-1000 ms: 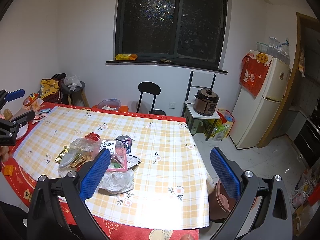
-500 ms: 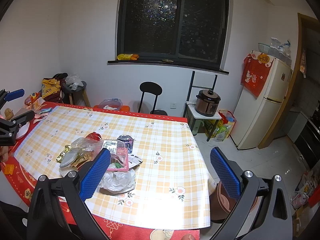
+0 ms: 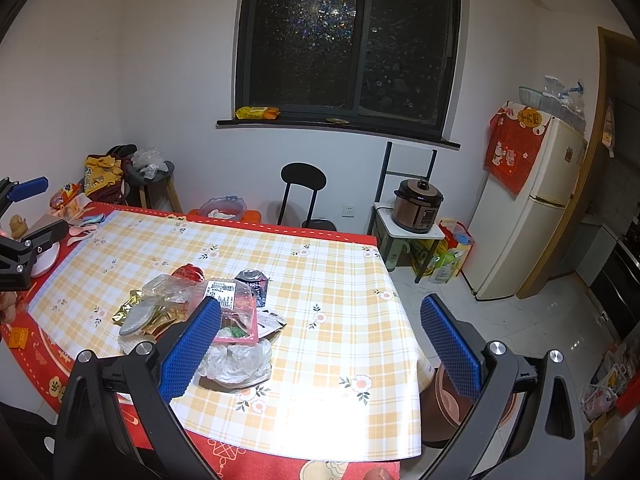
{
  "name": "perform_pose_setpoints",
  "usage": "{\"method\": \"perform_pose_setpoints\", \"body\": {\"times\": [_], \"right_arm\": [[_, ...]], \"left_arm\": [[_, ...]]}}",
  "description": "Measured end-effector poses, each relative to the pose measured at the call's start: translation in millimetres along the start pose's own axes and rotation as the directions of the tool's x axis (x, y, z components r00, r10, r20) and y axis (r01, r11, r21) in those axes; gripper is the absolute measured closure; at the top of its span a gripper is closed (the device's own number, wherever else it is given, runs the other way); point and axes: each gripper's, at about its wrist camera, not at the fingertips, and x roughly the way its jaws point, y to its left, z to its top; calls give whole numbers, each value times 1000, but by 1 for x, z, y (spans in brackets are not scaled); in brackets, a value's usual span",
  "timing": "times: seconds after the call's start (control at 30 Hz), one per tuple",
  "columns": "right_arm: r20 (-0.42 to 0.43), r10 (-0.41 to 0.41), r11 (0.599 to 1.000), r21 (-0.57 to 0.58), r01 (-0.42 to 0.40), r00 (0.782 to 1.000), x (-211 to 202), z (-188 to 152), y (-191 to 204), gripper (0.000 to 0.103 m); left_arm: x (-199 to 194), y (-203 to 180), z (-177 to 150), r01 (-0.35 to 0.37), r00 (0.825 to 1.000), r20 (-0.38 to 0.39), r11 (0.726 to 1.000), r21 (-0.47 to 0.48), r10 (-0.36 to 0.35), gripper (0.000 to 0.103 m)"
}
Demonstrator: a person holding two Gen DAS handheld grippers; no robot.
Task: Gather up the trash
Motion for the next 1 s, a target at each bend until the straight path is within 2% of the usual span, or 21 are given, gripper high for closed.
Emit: {"method": "perform_pose_setpoints", "body": {"times": [0.73,0.9,1.0], "right_arm": [[-10,24,1000,-2,-24,1000,6,-2,0,5],[-7,60,998,20,-60,998,12,-7,-7,5],[-2,125,991,57,-124,992,22,-11,-15,5]], "left_arm": [[2,-2,6,18,999,-27,1000,-19,-19,5],[3,0,2,26,999,-44,999,-47,-28,5],[5,3,-4,20,997,-66,998,-64,-25,5]]}}
